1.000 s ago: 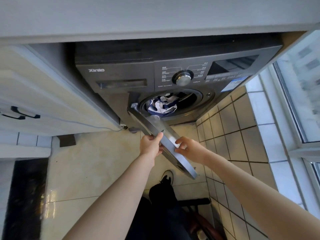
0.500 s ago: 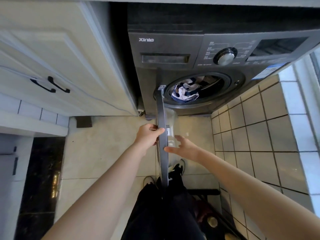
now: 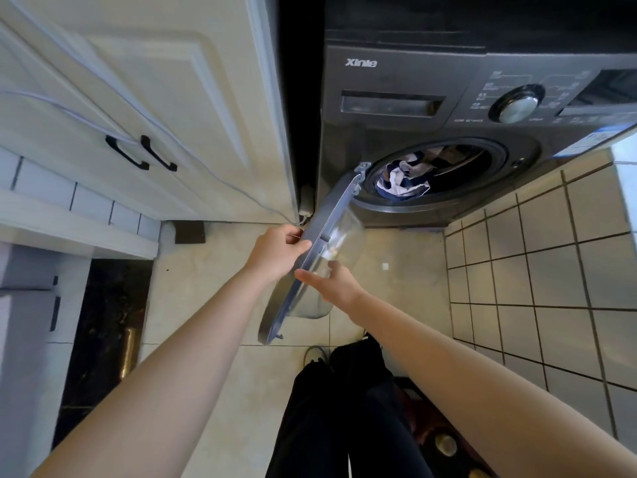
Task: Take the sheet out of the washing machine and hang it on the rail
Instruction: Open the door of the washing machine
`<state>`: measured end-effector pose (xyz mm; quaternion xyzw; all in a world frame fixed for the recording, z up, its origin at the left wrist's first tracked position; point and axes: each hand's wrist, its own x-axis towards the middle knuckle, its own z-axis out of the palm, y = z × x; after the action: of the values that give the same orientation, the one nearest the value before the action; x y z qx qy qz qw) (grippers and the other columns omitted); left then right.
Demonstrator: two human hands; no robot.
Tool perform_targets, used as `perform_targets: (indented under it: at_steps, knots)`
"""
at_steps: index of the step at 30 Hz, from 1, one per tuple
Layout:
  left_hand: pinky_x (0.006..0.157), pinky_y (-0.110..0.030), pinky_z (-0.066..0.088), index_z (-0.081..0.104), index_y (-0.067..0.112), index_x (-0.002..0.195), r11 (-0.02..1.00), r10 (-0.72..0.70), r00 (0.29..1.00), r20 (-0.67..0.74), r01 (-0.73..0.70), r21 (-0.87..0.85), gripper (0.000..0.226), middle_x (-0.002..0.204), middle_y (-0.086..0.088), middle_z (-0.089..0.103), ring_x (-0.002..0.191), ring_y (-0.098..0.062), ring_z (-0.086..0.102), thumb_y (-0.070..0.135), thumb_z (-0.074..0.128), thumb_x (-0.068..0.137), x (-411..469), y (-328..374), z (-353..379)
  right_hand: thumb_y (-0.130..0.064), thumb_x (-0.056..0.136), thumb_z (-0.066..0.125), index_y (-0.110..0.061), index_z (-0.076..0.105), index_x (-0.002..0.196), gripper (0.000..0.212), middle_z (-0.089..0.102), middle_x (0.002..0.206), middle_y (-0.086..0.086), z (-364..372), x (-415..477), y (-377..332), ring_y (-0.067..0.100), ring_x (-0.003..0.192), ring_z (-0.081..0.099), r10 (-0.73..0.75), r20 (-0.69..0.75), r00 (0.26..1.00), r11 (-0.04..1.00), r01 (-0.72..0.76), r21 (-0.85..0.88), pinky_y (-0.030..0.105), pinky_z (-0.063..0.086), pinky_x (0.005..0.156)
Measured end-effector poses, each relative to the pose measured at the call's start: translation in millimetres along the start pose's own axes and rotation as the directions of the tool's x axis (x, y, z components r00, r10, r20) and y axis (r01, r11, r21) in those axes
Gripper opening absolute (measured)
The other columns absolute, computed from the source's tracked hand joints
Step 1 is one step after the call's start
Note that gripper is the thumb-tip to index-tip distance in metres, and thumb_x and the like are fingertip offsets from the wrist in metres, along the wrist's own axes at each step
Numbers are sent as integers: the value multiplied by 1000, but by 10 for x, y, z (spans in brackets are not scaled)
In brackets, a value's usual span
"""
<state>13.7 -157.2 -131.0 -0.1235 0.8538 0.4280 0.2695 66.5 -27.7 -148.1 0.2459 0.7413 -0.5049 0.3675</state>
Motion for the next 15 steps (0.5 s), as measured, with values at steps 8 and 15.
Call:
perform_targets:
  at_steps: [8,15]
  knots:
    - [91,-34,50,66,18,108,991,114,988,-106,-105,86,21,104,2,70,99,-18,63,24,62,88,57,-118,-271,-38,82,70,-17,25,147,82,44,139,9,189,185,-142,27,123,48,19,33,999,982,-25,188,45,43,103]
    - [79,-23,39,60,15,121,981,145,976,-164,-121,150,28,102,10,58,93,-12,55,20,55,94,28,-70,-279,-13,90,58,-10,32,142,58,49,135,12,68,229,-111,26,120,50,-36,25,999,998,35,53,34,45,97]
